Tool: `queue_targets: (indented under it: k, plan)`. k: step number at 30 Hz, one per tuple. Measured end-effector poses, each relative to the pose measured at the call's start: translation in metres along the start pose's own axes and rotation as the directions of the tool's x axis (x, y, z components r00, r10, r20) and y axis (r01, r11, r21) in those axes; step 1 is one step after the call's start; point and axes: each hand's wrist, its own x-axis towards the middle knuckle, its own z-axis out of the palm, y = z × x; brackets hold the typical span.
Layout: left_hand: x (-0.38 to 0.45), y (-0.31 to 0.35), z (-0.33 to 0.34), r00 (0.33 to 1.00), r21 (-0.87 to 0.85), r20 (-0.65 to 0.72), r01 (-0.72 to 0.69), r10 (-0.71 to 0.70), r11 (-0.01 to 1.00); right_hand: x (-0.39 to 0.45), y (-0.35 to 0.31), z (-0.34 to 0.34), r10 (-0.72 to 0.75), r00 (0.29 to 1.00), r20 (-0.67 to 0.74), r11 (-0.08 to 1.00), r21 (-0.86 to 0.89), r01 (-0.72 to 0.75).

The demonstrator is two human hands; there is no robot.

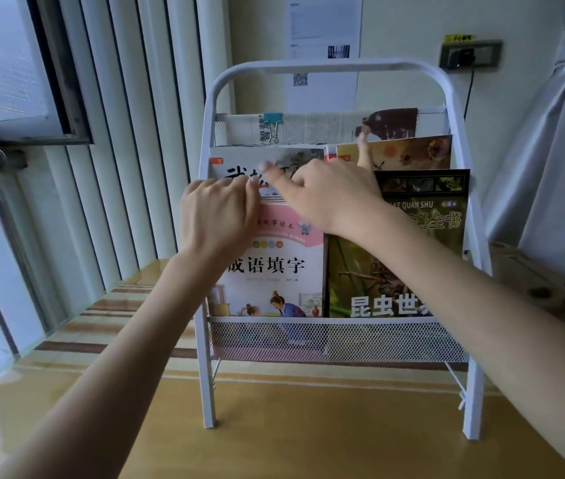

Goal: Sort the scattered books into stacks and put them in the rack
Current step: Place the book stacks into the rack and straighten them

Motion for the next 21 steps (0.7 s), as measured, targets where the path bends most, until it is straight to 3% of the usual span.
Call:
queue_targets:
  k: [5,7,9,11,17,21]
  plan:
    - [-0.01,0.001,0.004,0.997,0.056,-0.068,0.034,-0.031,0.998,-0.005,-0.033,0.01,-0.03,0.999,0.042,0.96,-0.278,0.041]
    - [-0.011,0.003,0.0,0.996,0.042,-0.084,0.026,-0.022,0.999,-0.014,-0.035,0.025,-0.09,0.989,-0.116,0.976,-0.207,0.065]
    - [-0.009,0.004,-0.005,0.995,0.01,-0.094,0.013,-0.012,1.0,-0.014,-0.027,0.04,-0.121,0.917,-0.38,0.986,-0.152,0.067]
    - [-0.003,0.005,-0.01,0.994,-0.013,-0.105,0.024,-0.026,1.0,-0.005,-0.023,0.042,-0.104,0.889,-0.446,0.992,-0.11,0.06]
    - [0.011,0.0,-0.008,0.996,-0.019,-0.042,0.075,-0.076,0.997,0.009,-0.019,0.037,-0.136,0.866,-0.482,0.99,-0.037,0.135]
    - [-0.01,0.005,-0.001,1.0,0.027,-0.021,-0.001,0.001,1.0,-0.007,-0.011,0.045,-0.155,0.929,-0.335,0.988,-0.049,0.148]
